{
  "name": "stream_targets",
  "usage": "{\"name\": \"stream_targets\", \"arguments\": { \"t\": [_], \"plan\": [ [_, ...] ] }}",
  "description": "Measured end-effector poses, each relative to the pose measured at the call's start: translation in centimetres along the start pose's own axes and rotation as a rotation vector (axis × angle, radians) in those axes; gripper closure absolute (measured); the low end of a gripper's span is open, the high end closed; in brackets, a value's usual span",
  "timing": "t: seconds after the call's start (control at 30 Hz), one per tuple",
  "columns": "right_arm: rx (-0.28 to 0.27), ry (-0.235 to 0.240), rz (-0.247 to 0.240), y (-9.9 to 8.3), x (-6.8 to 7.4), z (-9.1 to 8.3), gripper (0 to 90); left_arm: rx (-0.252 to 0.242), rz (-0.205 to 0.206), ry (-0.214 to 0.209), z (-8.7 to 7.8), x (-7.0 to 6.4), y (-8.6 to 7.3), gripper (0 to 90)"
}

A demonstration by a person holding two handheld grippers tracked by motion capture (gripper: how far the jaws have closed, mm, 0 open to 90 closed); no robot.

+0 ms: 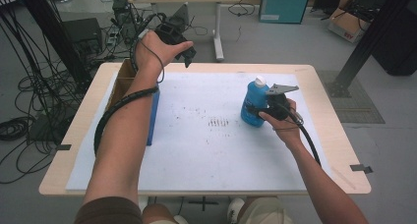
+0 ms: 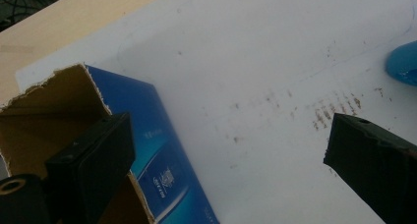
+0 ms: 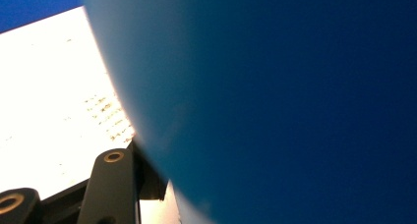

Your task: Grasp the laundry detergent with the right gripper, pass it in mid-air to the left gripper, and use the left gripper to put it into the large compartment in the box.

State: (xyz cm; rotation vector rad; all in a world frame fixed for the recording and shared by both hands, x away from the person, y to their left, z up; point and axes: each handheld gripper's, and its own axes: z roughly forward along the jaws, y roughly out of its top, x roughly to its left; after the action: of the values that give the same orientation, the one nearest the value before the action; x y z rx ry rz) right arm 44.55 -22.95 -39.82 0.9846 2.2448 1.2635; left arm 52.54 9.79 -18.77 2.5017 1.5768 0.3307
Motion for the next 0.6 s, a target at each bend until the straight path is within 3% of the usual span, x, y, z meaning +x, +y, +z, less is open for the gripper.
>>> {"name": "stream_targets", "arguments": {
  "t": [0.6],
  "plan": [
    [-0.003, -0.001, 0.002, -0.02, -0.01, 0.00, 41.8, -0.002, -0.005, -0.003, 0.14, 0.06, -0.14, 5.2]
  ]
}}
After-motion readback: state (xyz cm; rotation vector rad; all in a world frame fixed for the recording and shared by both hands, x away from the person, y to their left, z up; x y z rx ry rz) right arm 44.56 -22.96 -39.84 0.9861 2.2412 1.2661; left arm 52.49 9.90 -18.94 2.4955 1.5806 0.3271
